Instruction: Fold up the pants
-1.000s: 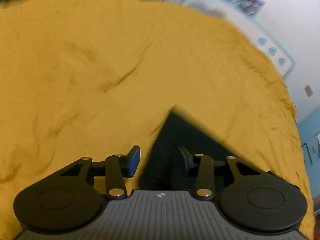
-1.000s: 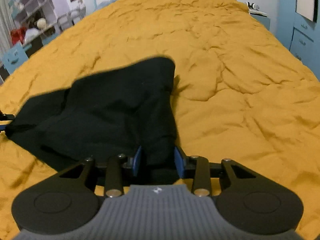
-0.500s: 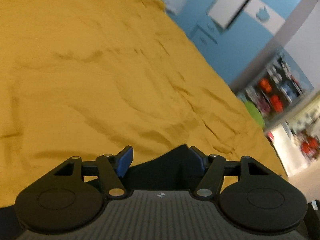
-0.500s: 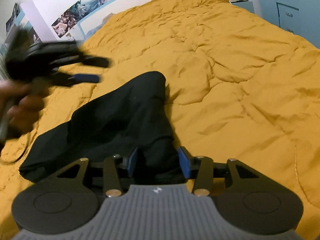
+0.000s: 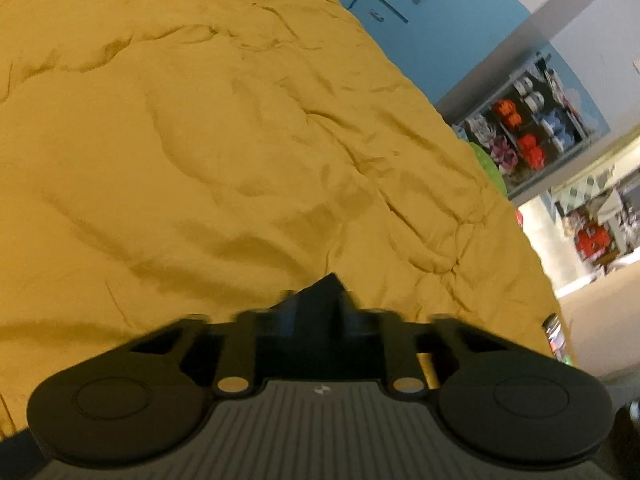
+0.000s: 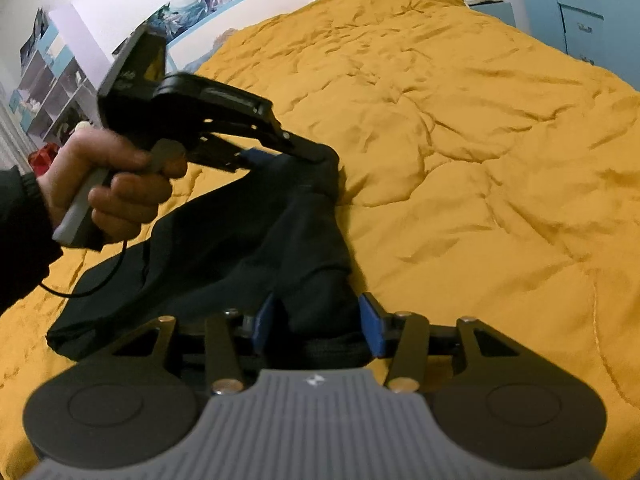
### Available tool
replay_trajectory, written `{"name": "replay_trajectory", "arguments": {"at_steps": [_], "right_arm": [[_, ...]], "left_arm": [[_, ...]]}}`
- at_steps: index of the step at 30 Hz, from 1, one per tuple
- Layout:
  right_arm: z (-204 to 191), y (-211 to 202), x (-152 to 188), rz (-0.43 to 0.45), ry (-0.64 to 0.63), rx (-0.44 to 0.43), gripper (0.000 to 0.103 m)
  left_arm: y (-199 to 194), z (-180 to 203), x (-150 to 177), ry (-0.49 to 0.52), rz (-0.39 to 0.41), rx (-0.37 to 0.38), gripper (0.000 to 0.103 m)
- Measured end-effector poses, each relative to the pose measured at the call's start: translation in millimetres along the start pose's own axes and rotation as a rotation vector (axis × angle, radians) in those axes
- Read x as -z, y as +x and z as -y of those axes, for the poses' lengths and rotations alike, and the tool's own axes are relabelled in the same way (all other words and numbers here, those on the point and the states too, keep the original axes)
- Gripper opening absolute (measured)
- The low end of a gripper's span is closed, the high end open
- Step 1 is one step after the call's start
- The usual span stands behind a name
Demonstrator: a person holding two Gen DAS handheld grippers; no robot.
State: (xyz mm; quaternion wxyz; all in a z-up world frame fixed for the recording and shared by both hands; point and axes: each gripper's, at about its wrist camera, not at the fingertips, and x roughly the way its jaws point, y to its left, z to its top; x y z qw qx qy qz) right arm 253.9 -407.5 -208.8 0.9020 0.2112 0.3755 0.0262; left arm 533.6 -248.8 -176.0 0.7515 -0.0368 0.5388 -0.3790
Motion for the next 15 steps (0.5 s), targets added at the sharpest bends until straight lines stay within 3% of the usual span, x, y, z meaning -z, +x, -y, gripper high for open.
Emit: {"name": "replay_trajectory", "arguments": {"at_steps": [3,15], "right_arm": [[-5.9,0.7,2.2,0.001,-0.03,0.02,0.033],[-8.5,4.0,3.2,0.01,-0.045,0.047,0.03]], "left_arm": [[-2.9,3.4,2.0,0.013,0.005,0.0,0.008],[-3.3,-0.2,-3.1,-0.059,0.005,0.0,0.007]]}}
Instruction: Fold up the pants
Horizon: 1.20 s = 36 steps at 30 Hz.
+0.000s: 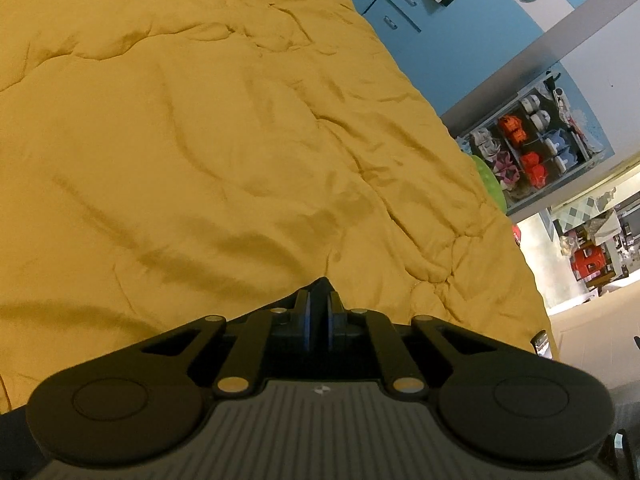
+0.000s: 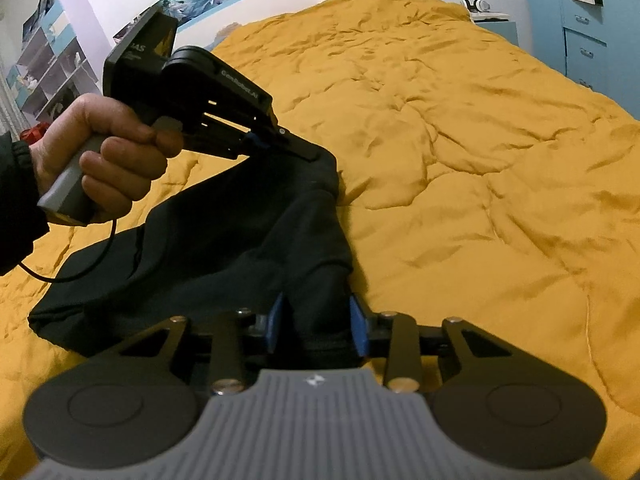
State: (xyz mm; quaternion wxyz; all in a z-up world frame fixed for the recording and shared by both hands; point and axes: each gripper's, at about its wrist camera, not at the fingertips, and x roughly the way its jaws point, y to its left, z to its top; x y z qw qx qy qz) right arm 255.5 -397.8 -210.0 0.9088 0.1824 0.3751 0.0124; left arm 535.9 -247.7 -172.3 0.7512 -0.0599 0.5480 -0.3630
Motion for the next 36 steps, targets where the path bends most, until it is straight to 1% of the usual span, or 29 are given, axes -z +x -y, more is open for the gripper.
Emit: {"name": "replay_trajectory", "arguments": {"at_steps": [1,3,6,10,14,17,19,22,23,25,26,28,29,30,31,32,33,36], "right_arm": [[-0.2,-0.3,-0.2,0.001,0.005,0.001,0.03],[-0.7,-0.6,0.3,0.003,0.013,-0.001,0.022],[-2.2,-1.8,2.4,0.006,0.009,-0.003,0.016],[1.4,-10.0,3.3,0.017,0.035,-0.017,0.01],[0.4,-16.2,6.8,0.017,0.041,-0.016,0.008],[1.2,-16.9,10.2,-0.004,0.047,-0.008,0.007],[2.6,-17.9,12.2,-0.015,0.052,-0.006,0.007],[3.9,-19.5,14.2,-0.027,0.052,-0.008,0.007],[3.5,-19.6,14.9,-0.035,0.048,-0.006,0.007],[2.9,-20.6,17.2,-0.039,0.042,-0.004,0.007],[2.9,-22.2,17.9,-0.036,0.041,-0.005,0.007],[3.2,-28.1,18.8,-0.007,0.044,-0.007,0.012],[3.3,-31.4,18.9,0.007,0.044,-0.013,0.015],[3.8,-35.3,19.0,0.018,0.047,-0.013,0.019],[4.3,-39.9,18.8,0.032,0.051,-0.009,0.021],[4.7,-43.5,18.3,0.042,0.053,-0.004,0.021],[4.7,-47.8,17.7,0.054,0.052,0.001,0.021],[-3.9,-57.0,12.8,0.084,0.008,0.031,0.021]], "left_arm": [[-0.1,0.3,0.2,0.001,0.0,-0.003,0.007],[-0.5,1.4,0.2,-0.002,0.005,-0.014,0.006],[2.0,1.1,0.8,-0.015,0.007,-0.031,0.006],[4.2,-4.2,-0.6,-0.065,0.032,-0.042,0.005],[5.9,-8.4,1.0,-0.106,0.054,-0.052,0.005],[4.9,-10.6,1.9,-0.133,0.078,-0.078,0.005],[3.7,-12.7,2.0,-0.16,0.094,-0.082,0.004],[-1.5,-17.2,1.0,-0.212,0.152,-0.127,0.0],[-4.3,-18.8,0.4,-0.226,0.174,-0.155,0.0],[-11.5,-26.0,-0.6,-0.255,0.195,-0.142,0.0],[-18.1,-29.2,-0.3,-0.27,0.213,-0.131,0.0],[-40.5,-37.3,4.3,-0.312,0.267,-0.097,0.004],[-55.2,-41.8,9.6,-0.33,0.302,-0.072,0.005],[-70.3,-46.0,15.8,-0.342,0.332,-0.058,0.008],[-87.7,-50.8,24.8,-0.345,0.36,-0.051,0.01],[-103.2,-55.6,34.3,-0.344,0.38,-0.053,0.016],[-118.5,-61.3,44.6,-0.344,0.395,-0.063,0.019],[-161.7,-83.5,86.9,-0.346,0.43,-0.119,0.025]]}}
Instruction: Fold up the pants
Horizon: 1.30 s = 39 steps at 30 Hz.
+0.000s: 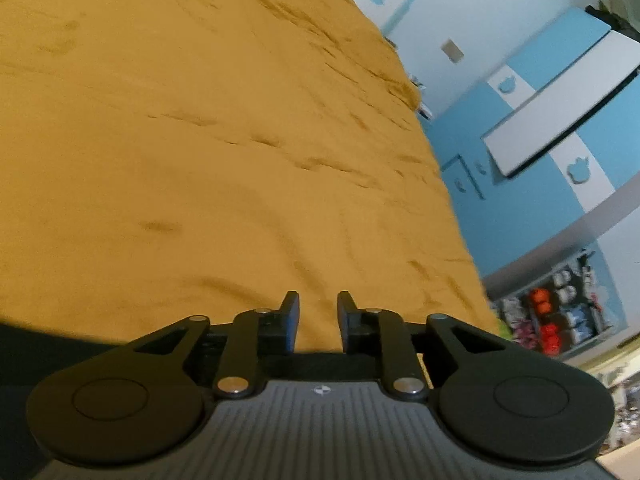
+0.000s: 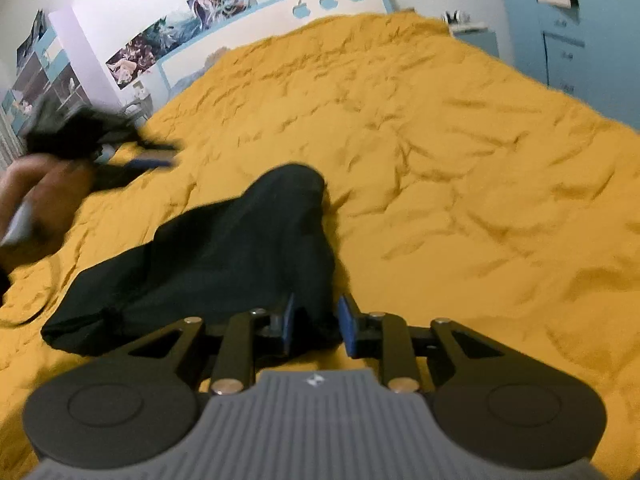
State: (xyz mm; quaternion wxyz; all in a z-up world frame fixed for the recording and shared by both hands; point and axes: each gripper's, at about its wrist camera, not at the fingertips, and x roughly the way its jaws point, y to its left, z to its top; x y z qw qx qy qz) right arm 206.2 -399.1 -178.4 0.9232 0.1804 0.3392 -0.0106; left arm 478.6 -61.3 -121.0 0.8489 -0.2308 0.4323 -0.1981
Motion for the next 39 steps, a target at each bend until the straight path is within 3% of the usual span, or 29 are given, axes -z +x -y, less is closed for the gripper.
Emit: {"name": "replay_trajectory", "arguments": {"at_steps": [4,9,12,15,17,18,23,25,29,33,39], "right_arm": [[-27.2,-3.6,-9.0,0.029,-0.103,0.014,0.021],[-76.5,15.8,-10.3,-0.005,-0.198,-0.049,0.021],[-114.9,31.6,-3.2,-0.02,-0.335,-0.099,0.021],[-142.2,52.3,9.3,-0.032,-0.454,-0.097,0.022],[-147.6,75.2,22.5,-0.123,-0.498,-0.067,0.023],[-148.0,79.1,28.1,-0.128,-0.51,-0.059,0.023],[-141.3,73.7,28.8,-0.122,-0.451,-0.079,0.025],[-140.4,74.1,30.2,-0.124,-0.459,-0.083,0.027],[-140.9,77.6,33.3,-0.12,-0.467,-0.086,0.03],[-140.9,80.5,32.5,-0.118,-0.459,-0.089,0.031],[-138.3,80.3,33.2,-0.115,-0.454,-0.095,0.032]], "left_arm": [[-57.3,-56.0,28.4,-0.054,0.043,-0.1,0.031],[-117.5,-117.1,67.4,-0.171,0.129,-0.172,0.053],[-140.7,-143.1,84.4,-0.225,0.175,-0.227,0.054],[-150.9,-164.9,94.2,-0.312,0.186,-0.204,0.057],[-150.6,-173.7,100.9,-0.351,0.181,-0.182,0.058],[-149.3,-175.9,103.9,-0.359,0.177,-0.174,0.058],[-144.9,-191.3,110.7,-0.387,0.173,-0.15,0.068],[-149.4,-206.0,114.7,-0.458,0.188,-0.149,0.068],[-146.7,-230.9,124.6,-0.587,0.162,-0.036,0.068],[-142.1,-227.9,125.6,-0.552,0.147,-0.073,0.068],[-135.4,-201.7,124.1,-0.393,0.098,-0.193,0.068]]}}
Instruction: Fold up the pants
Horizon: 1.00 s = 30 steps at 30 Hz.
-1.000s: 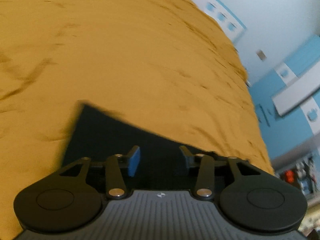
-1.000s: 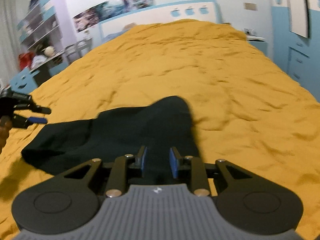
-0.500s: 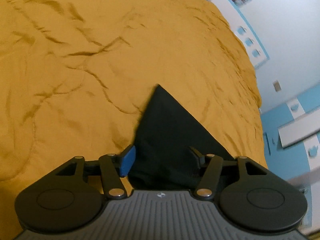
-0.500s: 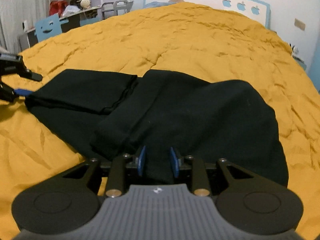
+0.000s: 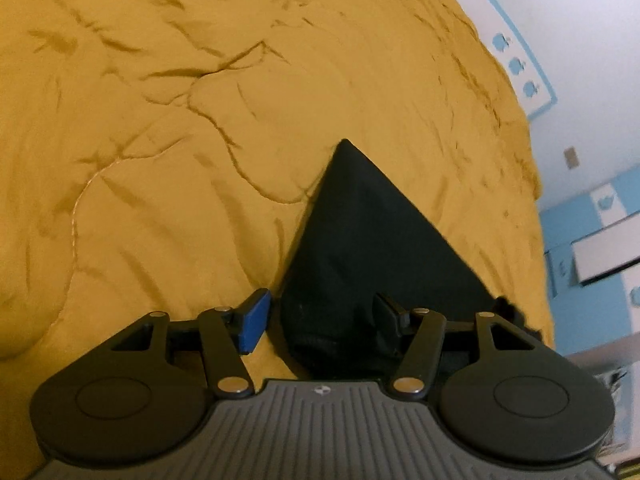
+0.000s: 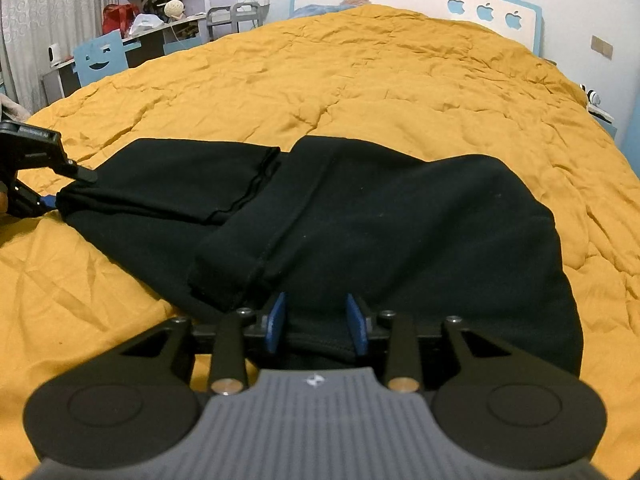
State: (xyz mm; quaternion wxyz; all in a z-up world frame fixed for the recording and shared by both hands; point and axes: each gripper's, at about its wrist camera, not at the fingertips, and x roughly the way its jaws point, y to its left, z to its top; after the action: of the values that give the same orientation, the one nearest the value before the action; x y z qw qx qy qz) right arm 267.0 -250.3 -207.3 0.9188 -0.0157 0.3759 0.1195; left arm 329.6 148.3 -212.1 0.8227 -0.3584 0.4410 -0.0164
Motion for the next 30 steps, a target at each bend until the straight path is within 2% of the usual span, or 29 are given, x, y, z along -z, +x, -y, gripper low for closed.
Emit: {"name": "replay_trajectory", "arguments": {"at_steps": [1,2,3,5,10,14,19,22,26,30], "right_arm": [[1.2,0.2,1.4,0.002,0.001,-0.001,0.033],[1.6,1.1,2.0,0.003,0.003,-0.003,0.033],[2.5,1.8,2.5,0.003,0.005,-0.004,0.033],[3.6,-0.5,2.9,0.005,0.01,-0.009,0.033],[7.7,-7.7,1.8,0.021,0.039,-0.023,0.033],[16.3,-16.6,2.2,0.039,0.099,-0.053,0.033],[27.8,-38.3,3.6,0.087,0.141,-0.056,0.033],[40.1,-58.6,5.3,0.127,0.165,-0.055,0.033],[64.2,-83.9,10.0,0.166,0.21,-0.035,0.033],[92.3,-100.1,17.9,0.182,0.262,0.005,0.034]], "left_arm": [[1.3,0.5,0.2,-0.004,-0.003,-0.004,0.065],[2.5,1.5,-0.7,-0.012,-0.007,-0.005,0.047],[2.5,2.4,-1.3,-0.026,-0.006,-0.009,0.024],[-1.8,1.9,-2.0,-0.088,0.014,0.028,0.018],[-17.8,23.7,4.1,-0.042,0.103,0.048,0.014],[-33.9,53.8,6.2,-0.008,0.16,0.124,0.014],[-41.2,122.3,14.0,0.155,0.211,0.154,0.014],[-33.3,173.0,24.2,0.272,0.209,0.165,0.014],[-19.9,241.6,54.5,0.443,0.196,0.188,0.014],[-1.2,296.2,92.0,0.552,0.167,0.228,0.014]]}}
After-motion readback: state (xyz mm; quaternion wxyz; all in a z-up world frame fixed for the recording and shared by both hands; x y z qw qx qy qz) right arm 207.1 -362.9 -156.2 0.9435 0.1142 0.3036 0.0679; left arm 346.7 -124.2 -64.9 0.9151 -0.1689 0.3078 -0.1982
